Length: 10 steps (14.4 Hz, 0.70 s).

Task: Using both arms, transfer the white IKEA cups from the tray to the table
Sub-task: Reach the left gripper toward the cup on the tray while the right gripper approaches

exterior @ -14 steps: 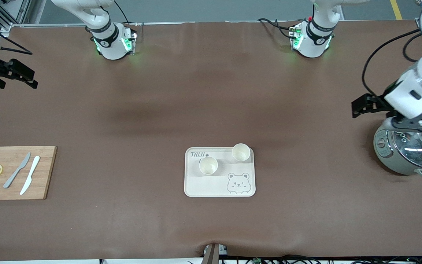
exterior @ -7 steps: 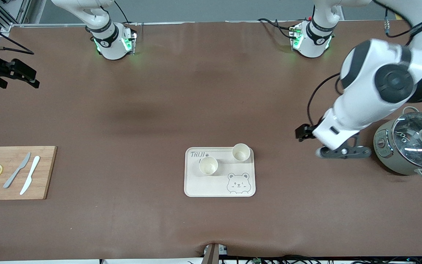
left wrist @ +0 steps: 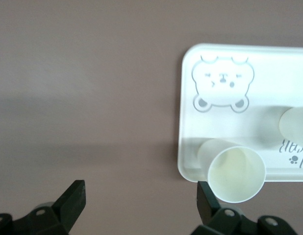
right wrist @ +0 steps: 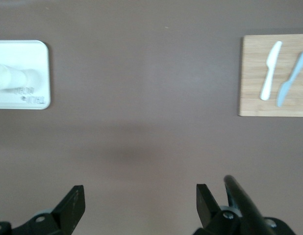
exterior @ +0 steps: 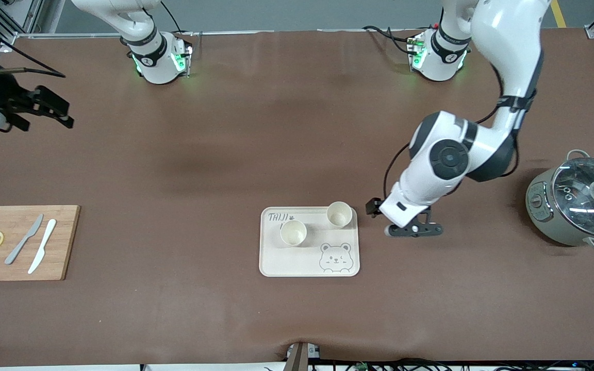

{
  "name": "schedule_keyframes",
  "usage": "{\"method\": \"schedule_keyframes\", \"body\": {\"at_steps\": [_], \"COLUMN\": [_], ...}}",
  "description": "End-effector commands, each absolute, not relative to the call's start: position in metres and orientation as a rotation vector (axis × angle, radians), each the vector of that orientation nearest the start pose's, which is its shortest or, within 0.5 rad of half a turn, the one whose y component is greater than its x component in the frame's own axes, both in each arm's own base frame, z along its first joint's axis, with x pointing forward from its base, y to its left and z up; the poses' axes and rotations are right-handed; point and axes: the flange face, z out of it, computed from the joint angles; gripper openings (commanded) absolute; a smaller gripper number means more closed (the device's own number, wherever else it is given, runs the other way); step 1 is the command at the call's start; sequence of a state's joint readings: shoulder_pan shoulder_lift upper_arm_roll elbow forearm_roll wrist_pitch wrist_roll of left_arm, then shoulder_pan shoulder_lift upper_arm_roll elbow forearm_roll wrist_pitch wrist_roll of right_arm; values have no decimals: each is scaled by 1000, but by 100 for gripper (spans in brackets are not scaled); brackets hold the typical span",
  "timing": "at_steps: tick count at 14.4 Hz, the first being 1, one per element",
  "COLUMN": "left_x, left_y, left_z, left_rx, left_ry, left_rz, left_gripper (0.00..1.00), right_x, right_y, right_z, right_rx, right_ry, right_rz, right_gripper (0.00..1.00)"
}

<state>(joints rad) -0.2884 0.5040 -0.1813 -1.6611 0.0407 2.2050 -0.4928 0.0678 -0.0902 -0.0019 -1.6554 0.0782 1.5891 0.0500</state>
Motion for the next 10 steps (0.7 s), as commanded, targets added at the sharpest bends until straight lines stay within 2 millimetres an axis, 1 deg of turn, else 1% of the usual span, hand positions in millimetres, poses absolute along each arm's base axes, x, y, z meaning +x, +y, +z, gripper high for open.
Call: {"method": "schedule_keyframes", "body": {"at_steps": [1, 2, 3, 5, 6, 7, 8, 10], "left_x": [602, 599, 593, 589, 588, 586, 585, 585], "left_y": [-327, -334, -344, -350, -351, -356, -356, -356], "left_z": [303, 301, 301, 299, 294, 291, 287, 280], "left_rx": [-3230, -3230, -3229, -3229, -3227, -3226, -3223, -3219], "left_ry": [-100, -114, -119, -134, -132, -125, -130, -136], "left_rz": [-46, -44, -39, -35, -25, -20, -11, -2], "left_gripper": [100, 100, 100, 100, 100, 100, 100, 100], "right_x": [561, 572, 582, 593, 596, 599, 602, 606], "right_y": [98, 125, 155, 208, 232, 253, 276, 317], "right_z": [627, 614, 607, 588, 577, 564, 552, 522], "right_rx": [-3027, -3023, -3016, -3005, -2995, -2985, -2968, -2944], "right_ry": [27, 72, 119, 189, 215, 245, 263, 305], "right_rz": [2, 20, 0, -19, -38, -59, -94, -137], "right_gripper": [100, 100, 100, 100, 100, 100, 100, 100]}}
